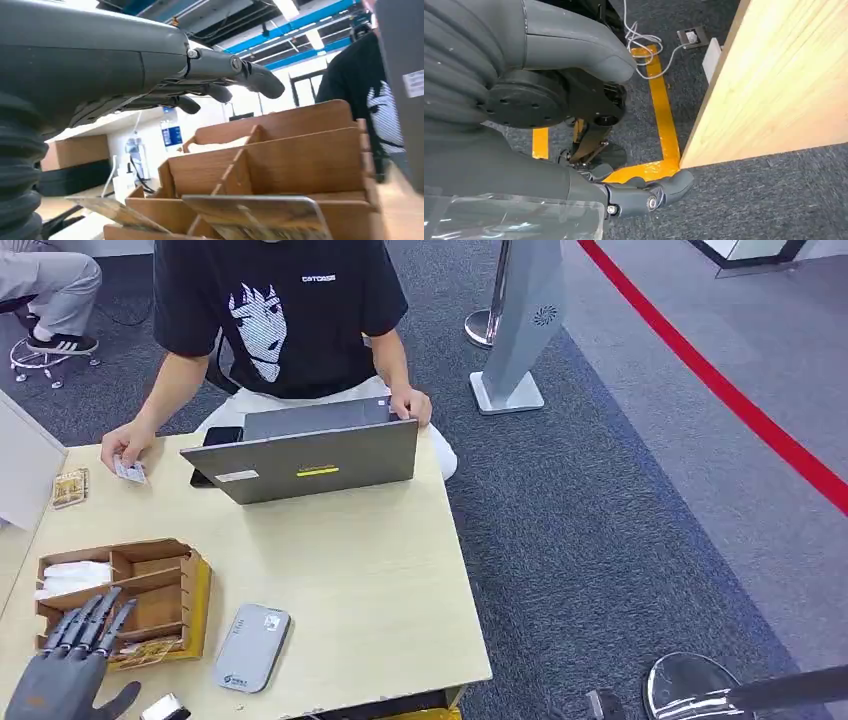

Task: Pass the card to the sensor for recognition and then transmit it.

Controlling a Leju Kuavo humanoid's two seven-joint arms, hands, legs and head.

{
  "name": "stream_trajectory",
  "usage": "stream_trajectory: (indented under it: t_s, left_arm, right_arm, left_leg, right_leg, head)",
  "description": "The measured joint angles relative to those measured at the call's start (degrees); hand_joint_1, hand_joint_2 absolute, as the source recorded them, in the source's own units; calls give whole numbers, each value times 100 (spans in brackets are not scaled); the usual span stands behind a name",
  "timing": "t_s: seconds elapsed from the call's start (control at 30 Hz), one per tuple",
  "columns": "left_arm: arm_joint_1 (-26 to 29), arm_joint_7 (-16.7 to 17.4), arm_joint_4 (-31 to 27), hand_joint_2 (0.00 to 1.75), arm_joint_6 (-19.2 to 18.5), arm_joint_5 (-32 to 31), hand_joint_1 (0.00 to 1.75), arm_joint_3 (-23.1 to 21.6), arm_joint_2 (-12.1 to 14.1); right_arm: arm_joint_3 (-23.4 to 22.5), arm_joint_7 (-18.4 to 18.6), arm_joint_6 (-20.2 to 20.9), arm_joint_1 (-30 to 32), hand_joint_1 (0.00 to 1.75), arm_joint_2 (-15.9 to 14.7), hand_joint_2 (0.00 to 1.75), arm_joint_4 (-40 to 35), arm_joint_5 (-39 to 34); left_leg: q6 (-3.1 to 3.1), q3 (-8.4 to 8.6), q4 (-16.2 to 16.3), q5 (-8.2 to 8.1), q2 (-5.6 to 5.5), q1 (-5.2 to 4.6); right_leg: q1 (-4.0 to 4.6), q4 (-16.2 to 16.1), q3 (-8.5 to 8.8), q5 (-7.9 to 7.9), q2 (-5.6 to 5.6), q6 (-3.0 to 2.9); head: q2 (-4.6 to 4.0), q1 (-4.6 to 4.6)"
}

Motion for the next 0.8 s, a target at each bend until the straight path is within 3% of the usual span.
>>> stream_trajectory:
  t_s: [0.3,0.8]
  left_arm:
    - [-128,-155,124,175,-184,-98,0,229,-152]
    - [-157,-267,319,175,-190,-135,0,223,-485]
  right_arm:
    - [-89,20,54,-44,0,50,175,9,20]
    - [-179,53,120,-120,0,120,175,46,109]
  left_leg:
    - [0,0,0,0,0,-1]
    - [0,0,0,0,0,-1]
  right_leg:
    - [0,-1,0,0,0,0]
    - [0,-1,-1,0,0,0]
  head:
    - [0,-2]
    - [0,0]
